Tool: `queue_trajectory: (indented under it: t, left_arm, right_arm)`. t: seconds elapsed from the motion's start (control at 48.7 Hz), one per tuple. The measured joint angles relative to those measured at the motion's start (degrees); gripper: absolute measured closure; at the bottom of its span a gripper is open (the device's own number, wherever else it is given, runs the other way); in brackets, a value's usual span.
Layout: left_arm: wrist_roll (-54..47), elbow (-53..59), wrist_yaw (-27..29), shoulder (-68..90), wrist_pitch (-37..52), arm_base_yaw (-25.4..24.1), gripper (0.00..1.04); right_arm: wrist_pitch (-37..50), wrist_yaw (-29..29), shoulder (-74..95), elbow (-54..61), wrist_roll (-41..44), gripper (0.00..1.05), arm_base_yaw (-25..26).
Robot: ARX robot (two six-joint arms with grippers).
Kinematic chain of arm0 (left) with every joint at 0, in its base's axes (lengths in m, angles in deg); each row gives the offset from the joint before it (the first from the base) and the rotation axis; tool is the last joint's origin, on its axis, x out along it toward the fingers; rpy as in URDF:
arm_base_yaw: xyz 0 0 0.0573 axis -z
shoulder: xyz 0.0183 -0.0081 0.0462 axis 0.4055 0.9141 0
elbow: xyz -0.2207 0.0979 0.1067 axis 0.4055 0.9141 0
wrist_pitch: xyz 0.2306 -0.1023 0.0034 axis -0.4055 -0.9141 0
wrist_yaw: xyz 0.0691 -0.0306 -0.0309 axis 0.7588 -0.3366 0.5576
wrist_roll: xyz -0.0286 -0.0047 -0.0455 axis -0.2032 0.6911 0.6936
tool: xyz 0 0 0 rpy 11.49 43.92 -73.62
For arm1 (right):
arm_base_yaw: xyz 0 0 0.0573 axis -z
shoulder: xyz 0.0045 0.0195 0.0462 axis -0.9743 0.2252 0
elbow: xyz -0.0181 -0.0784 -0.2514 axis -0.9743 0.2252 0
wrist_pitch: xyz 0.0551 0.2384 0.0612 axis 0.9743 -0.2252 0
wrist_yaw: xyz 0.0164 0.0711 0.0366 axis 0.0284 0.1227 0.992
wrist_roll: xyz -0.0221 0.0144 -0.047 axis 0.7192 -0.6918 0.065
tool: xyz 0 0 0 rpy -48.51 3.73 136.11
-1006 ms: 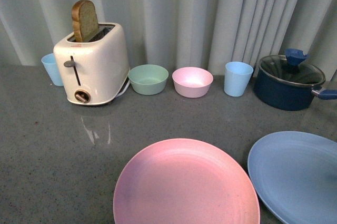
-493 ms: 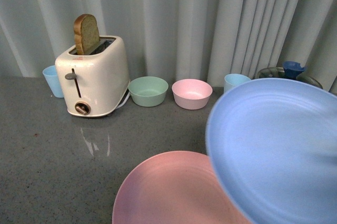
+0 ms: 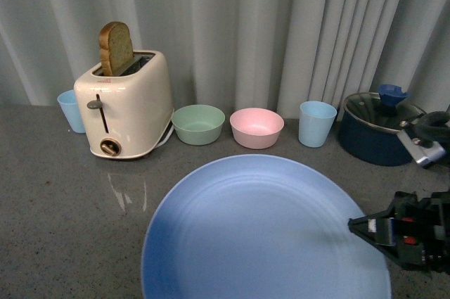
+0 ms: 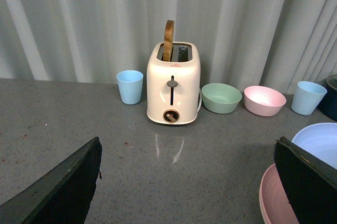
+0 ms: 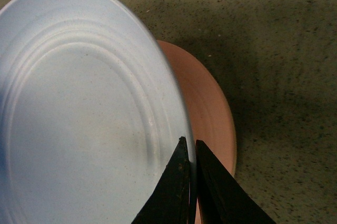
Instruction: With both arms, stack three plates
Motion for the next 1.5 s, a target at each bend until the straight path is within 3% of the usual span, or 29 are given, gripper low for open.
queue_trajectory:
  t: [0.287, 1.149, 1.334, 1.498]
  left_arm:
    - [0.0, 0.0, 0.0, 0.0, 0.0, 0.0, 0.07]
    - [0.0, 0.0, 0.0, 0.0, 0.0, 0.0, 0.07]
    - [0.0, 0.0, 0.0, 0.0, 0.0, 0.0, 0.07]
    - [0.0, 0.0, 0.0, 0.0, 0.0, 0.0, 0.07]
  right_arm:
    - [-0.1, -2.9, 3.5, -1.6, -2.0, 1.02, -3.8]
    - [1.3, -4.4, 8.3, -2.0, -0.6, 1.01, -0.8]
    - [4.3, -3.4, 8.8, -2.6, -3.2, 0.76, -0.2]
    - [3.6, -1.6, 3.9, -0.9, -4.5, 0.43, 0.0]
